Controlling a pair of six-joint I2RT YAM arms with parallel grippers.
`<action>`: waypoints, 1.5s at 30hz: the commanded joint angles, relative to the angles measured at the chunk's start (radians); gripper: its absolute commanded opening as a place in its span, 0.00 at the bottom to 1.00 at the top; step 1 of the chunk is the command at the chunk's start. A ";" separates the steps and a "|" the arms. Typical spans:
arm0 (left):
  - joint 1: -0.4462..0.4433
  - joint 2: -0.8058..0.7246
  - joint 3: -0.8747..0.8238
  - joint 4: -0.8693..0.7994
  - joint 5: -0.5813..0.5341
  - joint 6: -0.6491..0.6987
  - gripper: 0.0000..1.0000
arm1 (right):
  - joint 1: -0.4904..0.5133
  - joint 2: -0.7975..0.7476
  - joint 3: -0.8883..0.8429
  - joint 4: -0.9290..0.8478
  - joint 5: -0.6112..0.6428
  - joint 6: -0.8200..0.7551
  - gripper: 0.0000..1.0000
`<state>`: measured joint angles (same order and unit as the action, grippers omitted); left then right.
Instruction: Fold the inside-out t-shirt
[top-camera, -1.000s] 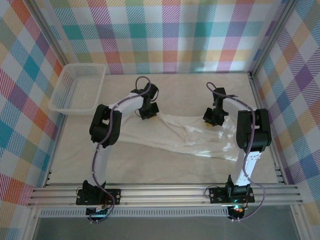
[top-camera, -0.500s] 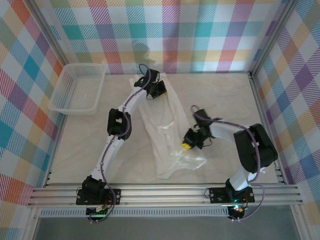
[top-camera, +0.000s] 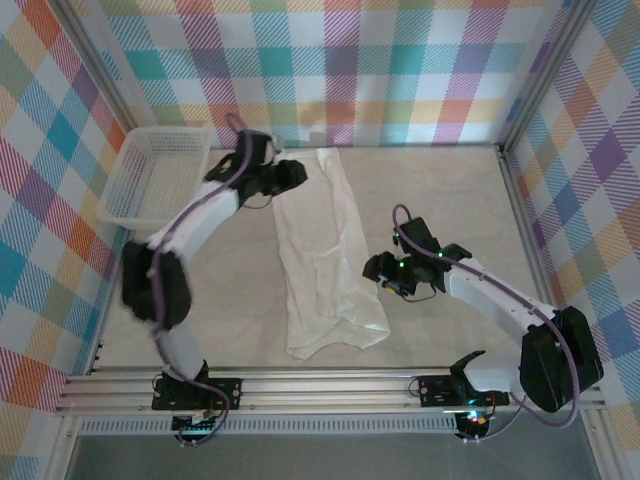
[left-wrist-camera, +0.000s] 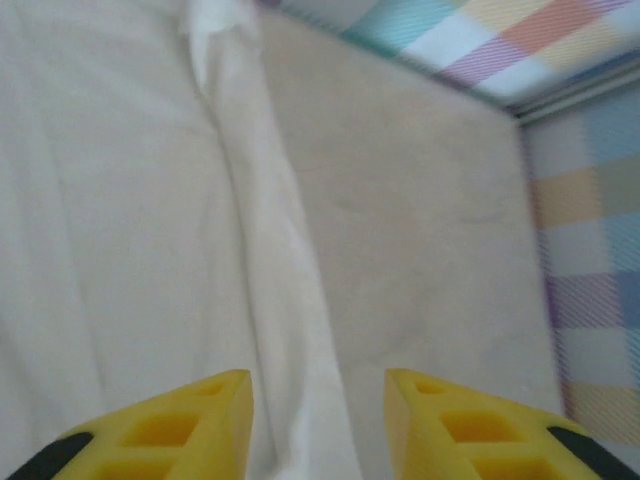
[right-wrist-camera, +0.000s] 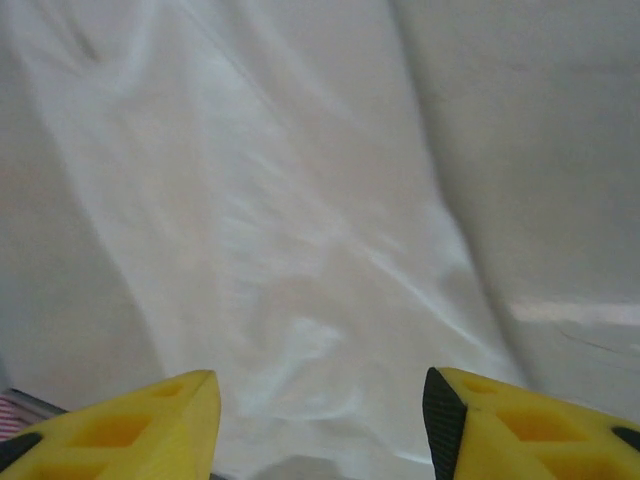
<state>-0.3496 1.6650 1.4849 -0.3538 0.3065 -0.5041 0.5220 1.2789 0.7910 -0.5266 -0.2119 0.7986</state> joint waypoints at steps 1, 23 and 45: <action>0.004 -0.218 -0.278 0.045 -0.019 -0.033 0.42 | 0.000 0.060 -0.051 -0.078 -0.035 -0.166 0.57; -0.297 -0.461 -0.945 -0.101 0.133 -0.307 0.56 | 0.006 0.013 -0.164 0.065 -0.237 -0.008 0.00; -0.359 -0.351 -0.925 -0.005 0.163 -0.335 0.00 | 0.019 0.033 -0.185 0.068 -0.220 0.021 0.00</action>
<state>-0.6952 1.3373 0.5671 -0.3450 0.4568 -0.8360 0.5320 1.3014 0.6205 -0.4526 -0.4210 0.8051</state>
